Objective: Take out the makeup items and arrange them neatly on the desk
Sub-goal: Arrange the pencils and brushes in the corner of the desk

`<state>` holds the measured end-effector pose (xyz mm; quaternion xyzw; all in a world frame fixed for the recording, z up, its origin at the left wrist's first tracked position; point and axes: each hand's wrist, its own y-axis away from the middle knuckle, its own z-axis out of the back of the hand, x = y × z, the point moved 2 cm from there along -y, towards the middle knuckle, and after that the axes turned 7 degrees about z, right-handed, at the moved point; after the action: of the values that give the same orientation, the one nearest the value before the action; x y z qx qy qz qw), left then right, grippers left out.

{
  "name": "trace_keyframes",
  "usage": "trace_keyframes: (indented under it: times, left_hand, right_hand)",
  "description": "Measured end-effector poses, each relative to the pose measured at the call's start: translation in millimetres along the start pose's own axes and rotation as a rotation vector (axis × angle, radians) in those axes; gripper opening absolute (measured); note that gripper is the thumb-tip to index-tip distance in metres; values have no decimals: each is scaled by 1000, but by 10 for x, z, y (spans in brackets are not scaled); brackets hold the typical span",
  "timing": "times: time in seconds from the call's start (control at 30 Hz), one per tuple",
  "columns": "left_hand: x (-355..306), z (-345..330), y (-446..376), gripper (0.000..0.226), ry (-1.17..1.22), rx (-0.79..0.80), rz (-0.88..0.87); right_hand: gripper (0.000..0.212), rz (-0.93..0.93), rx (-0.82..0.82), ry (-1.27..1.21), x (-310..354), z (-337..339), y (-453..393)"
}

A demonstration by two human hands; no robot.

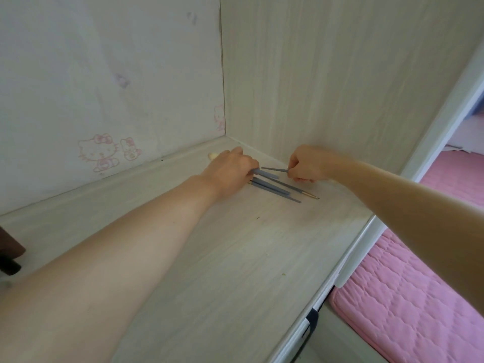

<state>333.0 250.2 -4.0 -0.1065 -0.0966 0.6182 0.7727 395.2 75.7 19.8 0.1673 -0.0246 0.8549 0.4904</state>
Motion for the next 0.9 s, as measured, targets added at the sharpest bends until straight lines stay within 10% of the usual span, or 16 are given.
trace_keyframes:
  times: [0.9]
  left_hand:
    - [-161, 201, 368, 15, 44, -113, -60]
  right_hand:
    - [17, 77, -14, 223, -47, -177, -16]
